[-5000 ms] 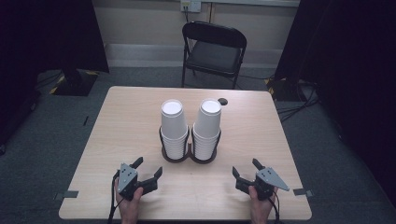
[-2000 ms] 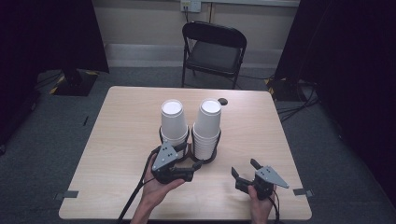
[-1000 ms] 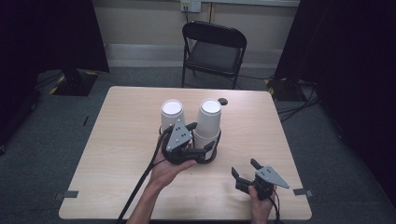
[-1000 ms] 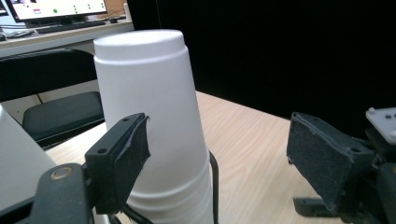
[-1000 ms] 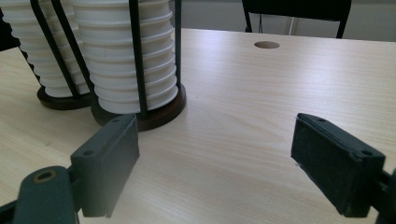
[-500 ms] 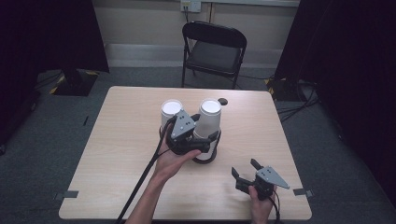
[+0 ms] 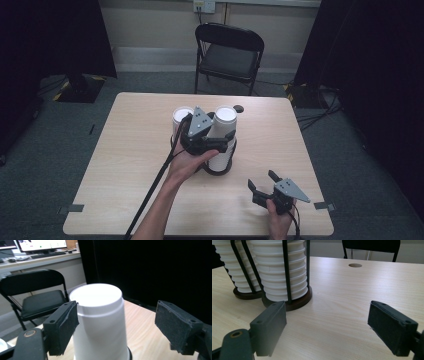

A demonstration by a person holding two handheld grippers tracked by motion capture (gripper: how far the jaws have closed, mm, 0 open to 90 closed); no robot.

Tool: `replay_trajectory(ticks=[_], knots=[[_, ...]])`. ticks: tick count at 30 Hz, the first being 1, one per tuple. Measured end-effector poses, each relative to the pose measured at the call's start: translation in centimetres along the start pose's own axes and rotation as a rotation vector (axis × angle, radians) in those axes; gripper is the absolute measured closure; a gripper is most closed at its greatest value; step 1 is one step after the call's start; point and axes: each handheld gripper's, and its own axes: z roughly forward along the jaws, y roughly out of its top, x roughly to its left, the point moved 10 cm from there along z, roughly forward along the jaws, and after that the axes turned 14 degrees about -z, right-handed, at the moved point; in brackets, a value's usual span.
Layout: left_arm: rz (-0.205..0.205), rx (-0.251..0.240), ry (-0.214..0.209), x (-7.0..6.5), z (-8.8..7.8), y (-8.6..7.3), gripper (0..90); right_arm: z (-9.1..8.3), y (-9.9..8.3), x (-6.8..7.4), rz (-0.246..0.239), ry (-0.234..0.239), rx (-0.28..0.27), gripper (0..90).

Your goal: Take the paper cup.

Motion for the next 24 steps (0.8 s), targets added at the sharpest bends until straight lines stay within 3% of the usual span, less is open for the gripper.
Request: replay_trajectory(ticks=[2, 3, 10, 16, 19, 22, 24], knots=[[-0.007, 0.008, 0.005, 0.3, 0.3, 0.2, 17.3, 0.0, 0.0, 0.0, 0.002, 0.001, -0.003, 14.8], [0.005, 0.020, 0.027, 0.6, 0.6, 0.4, 17.2, 0.0, 0.0, 0.0, 0.001, 0.002, -0.003, 14.8], [-0.010, 0.065, 0.034, 1.4, 1.8, 0.7, 17.2, 0.0, 0.0, 0.1, -0.003, 0.003, 0.001, 14.8], [0.019, 0.111, 0.038, 1.4, 3.3, 0.0, 17.2, 0.0, 0.0, 0.0, -0.003, 0.001, -0.001, 14.8], [0.002, 0.130, 0.041, 1.6, 3.7, -0.3, 17.1, 0.0, 0.0, 0.1, -0.004, 0.001, -0.001, 14.8], [0.026, 0.163, 0.080, 1.8, 4.4, -0.6, 17.5, 0.0, 0.0, 0.0, -0.005, 0.001, -0.005, 14.8], [0.021, 0.165, 0.076, 1.7, 4.6, -0.7, 18.3, 0.0, 0.0, 0.0, -0.005, 0.001, -0.006, 14.8]])
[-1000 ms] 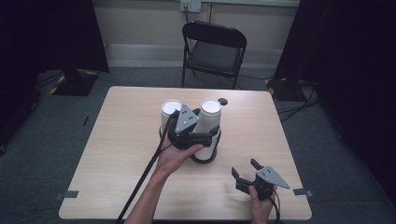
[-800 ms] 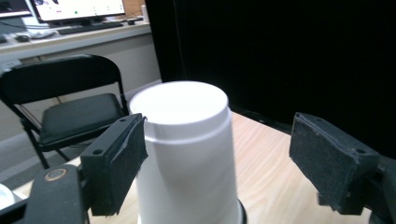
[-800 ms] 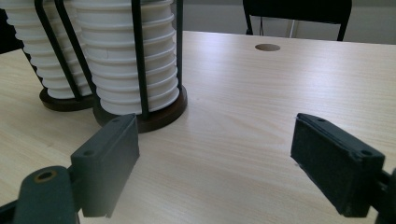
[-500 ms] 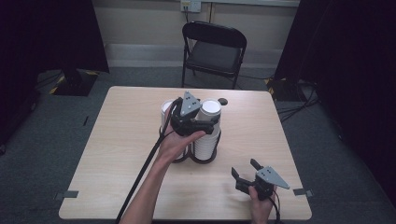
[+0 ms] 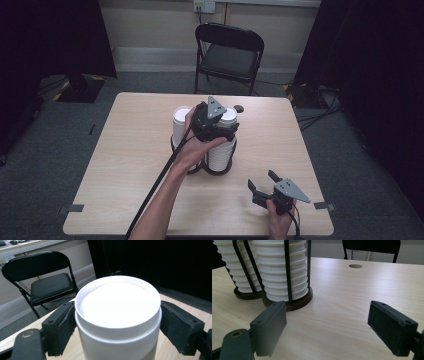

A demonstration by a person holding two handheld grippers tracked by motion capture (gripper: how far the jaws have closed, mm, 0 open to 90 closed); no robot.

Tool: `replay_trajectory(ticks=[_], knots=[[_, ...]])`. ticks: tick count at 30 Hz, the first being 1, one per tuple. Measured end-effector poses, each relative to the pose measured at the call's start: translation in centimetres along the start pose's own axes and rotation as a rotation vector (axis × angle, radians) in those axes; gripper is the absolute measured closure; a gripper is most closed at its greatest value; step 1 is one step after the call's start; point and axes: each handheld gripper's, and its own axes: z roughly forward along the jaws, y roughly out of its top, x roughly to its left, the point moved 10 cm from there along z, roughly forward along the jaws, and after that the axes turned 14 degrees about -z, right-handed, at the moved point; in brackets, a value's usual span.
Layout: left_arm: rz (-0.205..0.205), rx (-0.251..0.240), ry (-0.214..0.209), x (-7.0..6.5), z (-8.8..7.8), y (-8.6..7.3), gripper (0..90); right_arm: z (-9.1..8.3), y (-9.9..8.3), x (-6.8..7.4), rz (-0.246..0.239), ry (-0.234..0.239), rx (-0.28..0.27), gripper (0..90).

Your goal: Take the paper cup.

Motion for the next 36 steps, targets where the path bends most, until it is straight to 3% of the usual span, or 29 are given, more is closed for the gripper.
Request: replay_trajectory(ticks=[4, 9, 12, 20, 31, 36], knots=[[0.018, 0.034, 0.006, 0.0, 0.6, -0.5, 16.9, 0.0, 0.0, 0.0, -0.001, 0.000, 0.000, 14.9], [-0.015, 0.053, -0.002, 0.2, 1.5, -1.0, 18.0, 0.0, 0.0, 0.1, -0.005, 0.002, 0.004, 14.9], [0.001, 0.069, 0.008, 0.3, 1.8, -1.3, 17.8, 0.0, 0.0, 0.1, -0.004, 0.002, 0.006, 14.9], [-0.018, 0.087, 0.002, 0.4, 2.1, -1.4, 19.1, 0.0, 0.0, 0.0, -0.005, 0.000, 0.004, 14.9], [-0.045, 0.043, -0.023, 0.4, 1.6, -0.6, 19.2, 0.1, 0.0, 0.0, -0.002, 0.000, 0.007, 15.1], [-0.073, 0.000, -0.026, 0.4, 1.2, -0.1, 19.3, 0.1, 0.0, 0.0, -0.002, -0.002, 0.006, 15.1]])
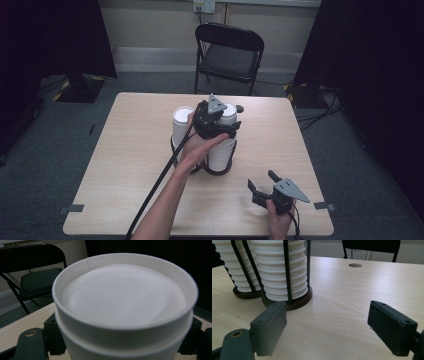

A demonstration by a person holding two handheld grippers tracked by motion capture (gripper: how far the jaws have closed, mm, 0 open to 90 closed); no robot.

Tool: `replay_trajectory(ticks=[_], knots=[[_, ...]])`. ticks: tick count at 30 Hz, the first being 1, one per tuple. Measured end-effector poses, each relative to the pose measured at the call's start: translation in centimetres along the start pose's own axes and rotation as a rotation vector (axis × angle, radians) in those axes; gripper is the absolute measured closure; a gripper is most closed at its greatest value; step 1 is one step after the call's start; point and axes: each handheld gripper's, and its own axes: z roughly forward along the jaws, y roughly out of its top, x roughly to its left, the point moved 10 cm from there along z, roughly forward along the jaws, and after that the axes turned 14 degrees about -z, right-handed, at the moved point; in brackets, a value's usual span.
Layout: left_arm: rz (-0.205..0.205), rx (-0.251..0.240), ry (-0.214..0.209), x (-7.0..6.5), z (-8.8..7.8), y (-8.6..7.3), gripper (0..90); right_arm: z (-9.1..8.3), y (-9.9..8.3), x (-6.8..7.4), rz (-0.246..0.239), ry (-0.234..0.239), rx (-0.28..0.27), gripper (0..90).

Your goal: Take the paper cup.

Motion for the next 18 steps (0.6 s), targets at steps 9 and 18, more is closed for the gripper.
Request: replay_trajectory(ticks=[9, 18], knots=[[-0.037, -0.069, -0.009, -0.1, -0.8, 1.1, 19.5, 0.0, 0.0, 0.0, 0.001, 0.000, 0.001, 15.1], [-0.028, -0.109, -0.021, -0.5, -1.6, 1.9, 19.9, 0.0, 0.0, 0.0, 0.004, -0.002, 0.002, 15.1]])
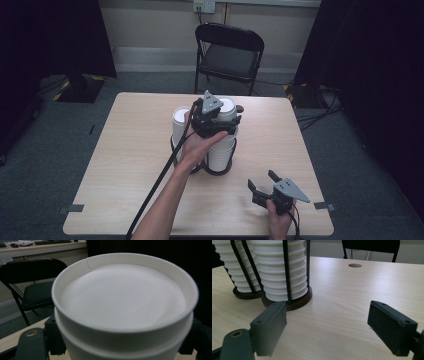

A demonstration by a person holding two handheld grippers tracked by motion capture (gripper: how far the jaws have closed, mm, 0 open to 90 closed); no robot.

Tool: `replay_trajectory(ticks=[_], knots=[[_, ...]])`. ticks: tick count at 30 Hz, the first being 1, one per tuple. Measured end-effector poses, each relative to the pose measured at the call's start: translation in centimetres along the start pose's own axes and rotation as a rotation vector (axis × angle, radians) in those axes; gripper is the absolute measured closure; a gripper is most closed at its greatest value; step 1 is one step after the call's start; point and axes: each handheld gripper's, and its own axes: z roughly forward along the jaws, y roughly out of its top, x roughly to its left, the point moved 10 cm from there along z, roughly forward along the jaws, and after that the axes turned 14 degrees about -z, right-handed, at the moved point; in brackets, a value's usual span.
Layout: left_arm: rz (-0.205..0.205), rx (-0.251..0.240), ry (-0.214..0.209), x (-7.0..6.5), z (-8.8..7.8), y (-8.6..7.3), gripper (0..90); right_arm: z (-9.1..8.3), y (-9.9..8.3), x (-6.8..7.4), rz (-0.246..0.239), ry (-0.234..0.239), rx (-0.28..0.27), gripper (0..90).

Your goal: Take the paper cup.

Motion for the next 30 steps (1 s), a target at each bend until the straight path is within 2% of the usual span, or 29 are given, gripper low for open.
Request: replay_trajectory(ticks=[4, 11, 18, 24, 30], knots=[[0.006, -0.030, -0.004, -0.2, -0.4, 0.6, 20.0, 0.0, 0.0, 0.0, -0.001, 0.000, -0.001, 15.1], [-0.029, -0.100, -0.018, -0.2, -1.7, 2.1, 20.0, 0.0, 0.0, 0.0, -0.001, 0.000, -0.001, 15.1], [-0.044, -0.117, -0.025, -0.2, -2.4, 2.6, 20.0, 0.0, 0.0, 0.0, -0.001, 0.001, -0.001, 15.1], [-0.041, -0.126, -0.040, -0.5, -2.7, 2.8, 20.0, 0.0, 0.0, 0.0, -0.002, -0.001, -0.001, 15.1], [-0.064, -0.156, -0.037, -0.4, -3.4, 3.5, 20.0, 0.0, 0.0, 0.0, -0.002, 0.001, -0.001, 15.1]])
